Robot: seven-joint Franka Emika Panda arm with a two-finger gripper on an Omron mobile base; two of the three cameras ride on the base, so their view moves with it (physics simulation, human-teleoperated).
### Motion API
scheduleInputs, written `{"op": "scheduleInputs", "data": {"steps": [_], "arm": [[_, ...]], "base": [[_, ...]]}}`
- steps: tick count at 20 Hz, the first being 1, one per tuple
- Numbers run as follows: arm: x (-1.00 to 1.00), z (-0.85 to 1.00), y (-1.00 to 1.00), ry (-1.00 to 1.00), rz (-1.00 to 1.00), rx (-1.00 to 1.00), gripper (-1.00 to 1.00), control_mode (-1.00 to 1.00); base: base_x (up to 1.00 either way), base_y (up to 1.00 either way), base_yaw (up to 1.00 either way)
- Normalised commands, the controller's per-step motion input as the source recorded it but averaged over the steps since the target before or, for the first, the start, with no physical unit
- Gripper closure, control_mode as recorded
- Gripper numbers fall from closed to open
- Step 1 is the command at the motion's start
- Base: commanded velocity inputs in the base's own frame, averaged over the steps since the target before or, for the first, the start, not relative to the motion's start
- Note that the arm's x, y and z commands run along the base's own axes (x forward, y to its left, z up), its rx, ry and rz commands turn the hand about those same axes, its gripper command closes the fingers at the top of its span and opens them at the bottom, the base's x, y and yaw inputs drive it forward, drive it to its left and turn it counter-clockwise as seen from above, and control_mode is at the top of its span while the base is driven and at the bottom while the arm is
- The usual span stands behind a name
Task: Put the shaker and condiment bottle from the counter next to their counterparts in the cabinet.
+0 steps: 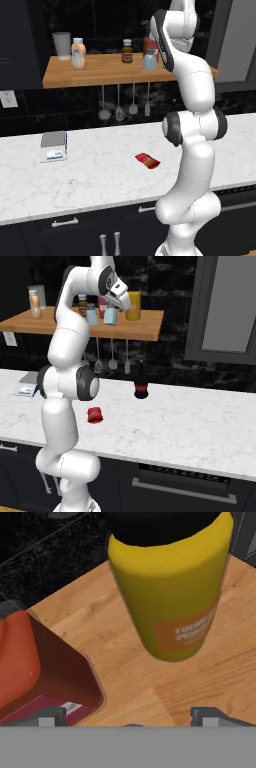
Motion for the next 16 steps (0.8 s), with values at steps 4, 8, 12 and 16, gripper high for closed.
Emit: {"op": "scheduleInputs", "data": {"steps": [4,8,12,16], "arm": [[0.02,-0.11,0.0,-0.01,0.0,0.0,-1.0,-1.0],[0.0,-0.09,0.0,-0.04,0.0,0.0,-1.0,-1.0],[-0.05,-0.08,0.0,-0.07,0.0,0.0,-1.0,-1.0],[-0.11,-0.07,0.0,-0.07,0.0,0.0,-1.0,-1.0]], "base": [[0.0,0.0,0.0],[0.0,0.0,0.0],[0.0,0.0,0.0],[0.0,0.0,0.0]]}}
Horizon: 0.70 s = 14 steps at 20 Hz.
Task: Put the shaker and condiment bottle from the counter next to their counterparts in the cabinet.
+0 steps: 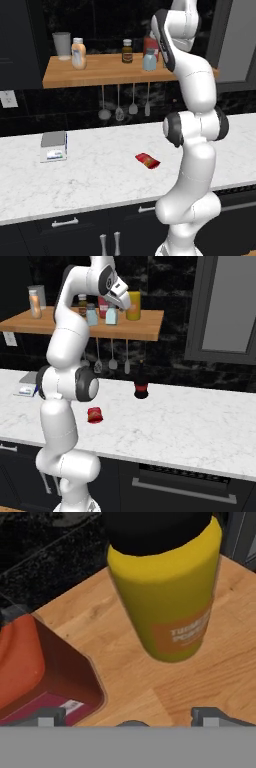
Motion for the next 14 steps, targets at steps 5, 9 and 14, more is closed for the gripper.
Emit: {"op": "scheduleInputs", "data": {"steps": [5,9,14], "arm": [[-0.3,-0.04,-0.11,-0.1,0.0,0.0,-1.0,-1.0],[-0.47,0.0,-0.16,-0.11,0.0,0.0,-1.0,-1.0],[-0.56,-0.13,-0.08,-0.05,0.0,0.0,-1.0,-1.0]], "base": [[0.0,0.0,0.0],[0.0,0.0,0.0],[0.0,0.0,0.0]]}}
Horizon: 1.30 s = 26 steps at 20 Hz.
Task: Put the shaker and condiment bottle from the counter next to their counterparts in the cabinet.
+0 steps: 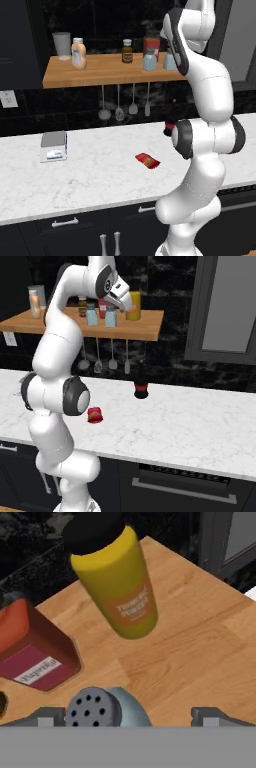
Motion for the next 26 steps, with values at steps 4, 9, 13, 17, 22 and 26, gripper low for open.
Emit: {"op": "scheduleInputs", "data": {"steps": [4,9,13,17,22,26], "arm": [[-0.85,-0.49,0.0,0.0,0.0,0.0,-1.0,-1.0],[-0.85,-0.5,0.0,0.0,0.0,0.0,-1.0,-1.0],[-0.74,-0.37,0.0,0.0,0.0,0.01,-1.0,-1.0],[-0.63,-0.41,0.0,0.0,0.0,0.0,-1.0,-1.0],[-0.47,-0.44,0.0,0.0,0.04,0.0,-1.0,-1.0],[-0.41,-0.5,0.0,0.0,0.06,0.0,-1.0,-1.0]], "base": [[0.0,0.0,0.0],[0.0,0.0,0.0],[0.0,0.0,0.0],[0.0,0.0,0.0],[0.0,0.0,0.0],[0.0,0.0,0.0]]}}
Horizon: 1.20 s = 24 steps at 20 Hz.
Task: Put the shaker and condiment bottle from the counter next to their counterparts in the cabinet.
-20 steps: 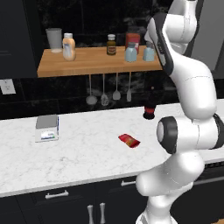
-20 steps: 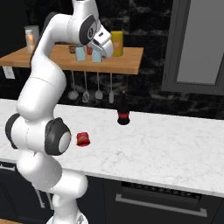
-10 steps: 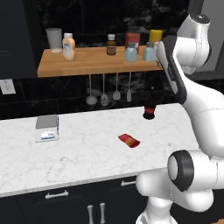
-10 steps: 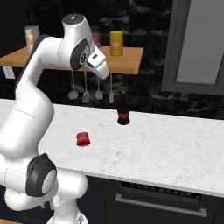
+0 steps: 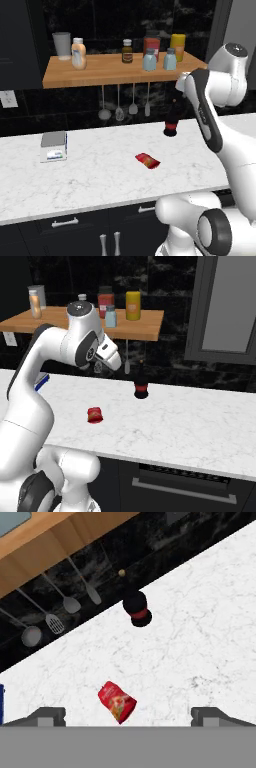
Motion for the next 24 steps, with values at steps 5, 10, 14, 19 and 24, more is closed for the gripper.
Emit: {"op": "scheduleInputs", "data": {"steps": [5,10,14,19,24], "arm": [[-0.37,-0.52,0.03,0.0,0.09,0.0,-1.0,-1.0],[-0.32,-0.58,0.08,0.0,0.16,0.0,-1.0,-1.0],[-0.22,-0.46,0.11,0.0,0.22,0.0,-1.0,-1.0],[-0.03,-0.19,0.19,0.02,0.25,-0.08,-1.0,-1.0],[0.0,0.0,0.22,0.09,0.28,-0.24,-1.0,-1.0]], "base": [[0.0,0.0,0.0],[0.0,0.0,0.0],[0.0,0.0,0.0],[0.0,0.0,0.0],[0.0,0.0,0.0]]}}
